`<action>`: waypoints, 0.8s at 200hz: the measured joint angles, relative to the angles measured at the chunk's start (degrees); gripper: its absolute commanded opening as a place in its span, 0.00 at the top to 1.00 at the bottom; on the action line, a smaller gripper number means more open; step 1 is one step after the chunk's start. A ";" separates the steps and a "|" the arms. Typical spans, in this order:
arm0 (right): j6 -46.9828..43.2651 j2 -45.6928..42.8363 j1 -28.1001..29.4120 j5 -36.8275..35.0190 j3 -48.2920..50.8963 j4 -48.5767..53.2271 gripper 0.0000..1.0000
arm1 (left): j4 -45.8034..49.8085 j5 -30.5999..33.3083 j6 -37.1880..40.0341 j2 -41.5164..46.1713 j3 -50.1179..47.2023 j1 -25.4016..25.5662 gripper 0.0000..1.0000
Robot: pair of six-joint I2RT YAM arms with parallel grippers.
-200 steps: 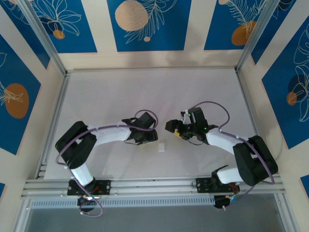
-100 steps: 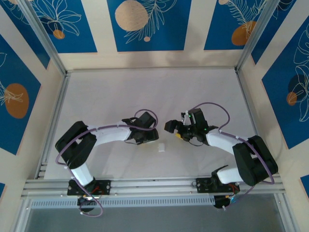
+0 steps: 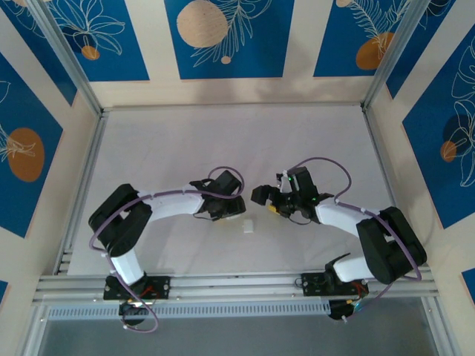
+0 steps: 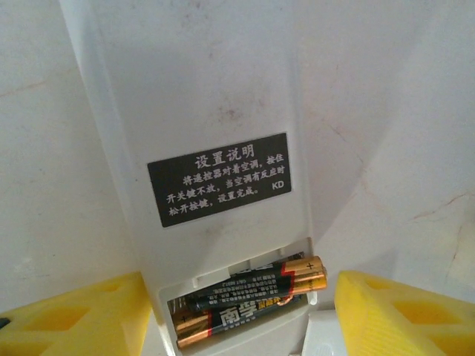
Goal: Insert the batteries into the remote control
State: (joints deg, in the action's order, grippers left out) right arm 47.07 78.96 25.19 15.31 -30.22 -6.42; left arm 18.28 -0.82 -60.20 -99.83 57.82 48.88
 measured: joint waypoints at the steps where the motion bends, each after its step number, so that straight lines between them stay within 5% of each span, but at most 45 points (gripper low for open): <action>1: -0.02 0.02 0.00 0.00 0.00 0.00 0.01 | 0.02 0.00 0.00 0.00 0.00 0.00 0.34; 87: 0.20 0.11 0.72 -0.33 0.02 -0.15 0.01 | 0.07 0.07 -1.14 -0.44 0.00 -0.46 0.47; 160: 0.20 0.11 0.74 -0.35 0.02 -0.22 0.01 | 0.07 0.11 -1.25 -0.48 -0.15 -0.70 0.46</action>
State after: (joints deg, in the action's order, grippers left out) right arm 47.27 79.07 25.93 14.96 -30.20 -6.63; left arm 18.35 -0.71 -61.45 -100.31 57.67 48.18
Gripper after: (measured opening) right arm 0.993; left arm 0.534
